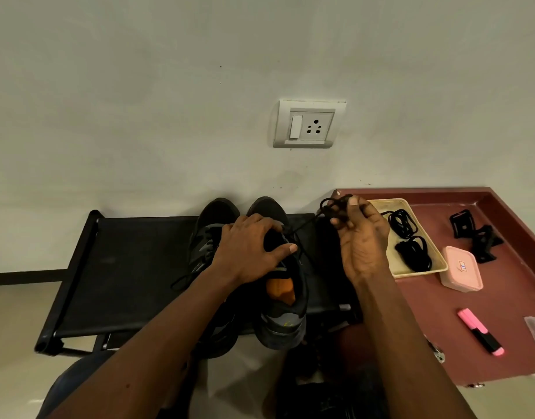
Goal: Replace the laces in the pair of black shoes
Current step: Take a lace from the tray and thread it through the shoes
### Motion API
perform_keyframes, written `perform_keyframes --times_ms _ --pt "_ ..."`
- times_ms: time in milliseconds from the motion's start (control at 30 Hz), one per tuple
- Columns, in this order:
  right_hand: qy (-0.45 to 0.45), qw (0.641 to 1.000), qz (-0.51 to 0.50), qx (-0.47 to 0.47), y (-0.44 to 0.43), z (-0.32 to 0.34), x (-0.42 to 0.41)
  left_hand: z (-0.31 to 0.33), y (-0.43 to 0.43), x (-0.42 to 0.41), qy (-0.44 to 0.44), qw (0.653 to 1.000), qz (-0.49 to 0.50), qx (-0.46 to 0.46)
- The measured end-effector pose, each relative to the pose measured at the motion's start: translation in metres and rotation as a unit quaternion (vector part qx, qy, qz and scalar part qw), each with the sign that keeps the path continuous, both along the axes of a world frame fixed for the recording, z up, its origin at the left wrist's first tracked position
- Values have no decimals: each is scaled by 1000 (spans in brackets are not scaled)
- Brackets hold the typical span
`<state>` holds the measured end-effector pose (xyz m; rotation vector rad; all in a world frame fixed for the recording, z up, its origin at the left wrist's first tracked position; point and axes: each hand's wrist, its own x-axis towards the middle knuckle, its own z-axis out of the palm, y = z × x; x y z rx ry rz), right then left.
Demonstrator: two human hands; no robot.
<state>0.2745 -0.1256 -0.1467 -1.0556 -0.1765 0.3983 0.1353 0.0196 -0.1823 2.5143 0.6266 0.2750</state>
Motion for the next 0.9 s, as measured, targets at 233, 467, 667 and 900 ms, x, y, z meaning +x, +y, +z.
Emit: perform_keyframes --times_ms 233,467,667,900 --pt "-26 988 35 -151 7 -10 -6 0 -2 1 -7 1000 12 12" --pt "-227 828 202 -472 9 -31 -8 -4 3 5 -2 1000 -4 21" --pt "-256 793 177 -524 15 -34 -12 -6 6 8 16 1000 -26 -8" --pt "-204 884 45 -419 15 -28 -15 -5 8 8 29 999 -25 -21"
